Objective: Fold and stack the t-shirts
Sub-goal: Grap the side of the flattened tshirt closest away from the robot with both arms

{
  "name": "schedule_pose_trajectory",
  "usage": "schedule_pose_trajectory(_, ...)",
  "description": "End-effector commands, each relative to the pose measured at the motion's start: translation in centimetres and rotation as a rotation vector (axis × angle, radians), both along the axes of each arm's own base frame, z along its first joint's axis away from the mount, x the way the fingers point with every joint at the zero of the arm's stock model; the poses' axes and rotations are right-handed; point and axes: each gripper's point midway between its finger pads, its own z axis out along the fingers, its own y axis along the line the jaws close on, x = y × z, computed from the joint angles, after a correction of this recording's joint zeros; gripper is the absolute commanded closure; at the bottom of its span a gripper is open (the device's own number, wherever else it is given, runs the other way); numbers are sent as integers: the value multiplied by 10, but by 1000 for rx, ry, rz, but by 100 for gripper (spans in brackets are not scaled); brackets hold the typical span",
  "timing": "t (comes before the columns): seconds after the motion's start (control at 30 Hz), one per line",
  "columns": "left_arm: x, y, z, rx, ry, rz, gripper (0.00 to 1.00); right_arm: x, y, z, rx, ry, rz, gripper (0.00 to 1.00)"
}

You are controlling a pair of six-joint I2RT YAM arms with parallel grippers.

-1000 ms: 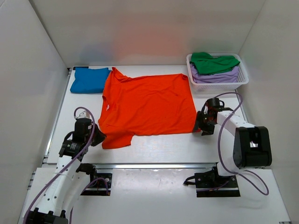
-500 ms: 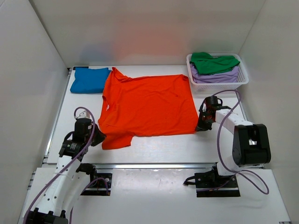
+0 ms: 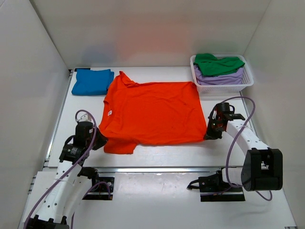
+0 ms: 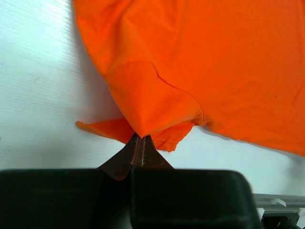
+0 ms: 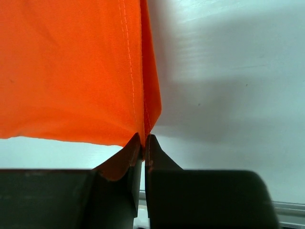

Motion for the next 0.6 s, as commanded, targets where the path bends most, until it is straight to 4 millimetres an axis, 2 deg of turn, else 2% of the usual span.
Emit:
schedule_pose_trajectory(0.0,5,2,16,12,-36,4,100,-11,-2,4,8,5,10,100)
schedule_pose_trajectory(0.07,10,3,16,22,-34,8,100,-9,-2,2,14,11,16,100)
schedule_pose_trajectory(0.17,20,0,14,16,-32,10,100,4,-1,6,20,-2,25,100)
schedule_pose_trajectory(0.33,55,-1,17,-11,-56,31,100,37,-1,11,22,2,43,100)
schedule_pose_trajectory(0.37,63,1,14,-3,-45,39,100,40,-1,10,21,13,47,100)
schedule_pose_trajectory(0.43,76,4,15,-14,-47,51,100,59,-7,13,20,-5,37,100)
schedule_pose_trajectory(0.57,106,19,21,21,-67,84,100,79,-13,11,29,7,31,100)
